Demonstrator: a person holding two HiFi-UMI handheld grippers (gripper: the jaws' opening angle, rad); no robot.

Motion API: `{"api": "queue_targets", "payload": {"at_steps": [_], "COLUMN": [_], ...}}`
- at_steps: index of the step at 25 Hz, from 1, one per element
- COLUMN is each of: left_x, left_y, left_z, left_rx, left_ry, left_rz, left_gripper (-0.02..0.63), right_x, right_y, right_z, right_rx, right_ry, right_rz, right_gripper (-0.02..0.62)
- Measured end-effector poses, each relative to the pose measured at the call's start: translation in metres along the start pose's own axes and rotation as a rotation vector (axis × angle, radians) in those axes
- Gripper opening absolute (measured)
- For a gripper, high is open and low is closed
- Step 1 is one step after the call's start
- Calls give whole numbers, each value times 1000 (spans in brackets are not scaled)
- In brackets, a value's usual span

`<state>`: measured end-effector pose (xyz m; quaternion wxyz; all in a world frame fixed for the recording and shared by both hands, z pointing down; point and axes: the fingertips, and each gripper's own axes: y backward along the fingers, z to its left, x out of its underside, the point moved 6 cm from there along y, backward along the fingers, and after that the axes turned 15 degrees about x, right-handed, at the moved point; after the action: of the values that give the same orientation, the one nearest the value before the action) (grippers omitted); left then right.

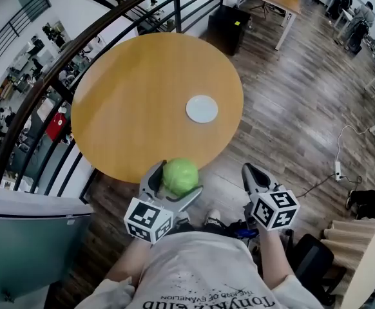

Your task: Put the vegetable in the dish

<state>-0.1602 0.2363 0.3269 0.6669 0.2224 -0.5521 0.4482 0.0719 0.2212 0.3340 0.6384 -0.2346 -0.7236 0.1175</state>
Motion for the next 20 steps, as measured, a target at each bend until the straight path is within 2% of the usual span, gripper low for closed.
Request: {"api": "queue_targets", "payload": {"at_steps": [5,12,16,20], "left_x": [-6,-9,-7,-14], "left_y": [7,9,8,-14], "left_z": [11,21,39,59], "left_rx": [24,38,30,9], "left_ry": [-30,-11,-2,15], "left_rz": [0,-22,-23,-26], "left_gripper": [494,494,494,494], "right_x": [-6,-6,-9,-21], "right_y": [-4,-9,-28,-57], "right_z": [10,13,15,-1], "right_rx": [25,39,34,20], "right_ry": [3,5,-3,-8], "right_rz": [-10,3,-5,-3], "right_gripper": [25,25,25,25]}}
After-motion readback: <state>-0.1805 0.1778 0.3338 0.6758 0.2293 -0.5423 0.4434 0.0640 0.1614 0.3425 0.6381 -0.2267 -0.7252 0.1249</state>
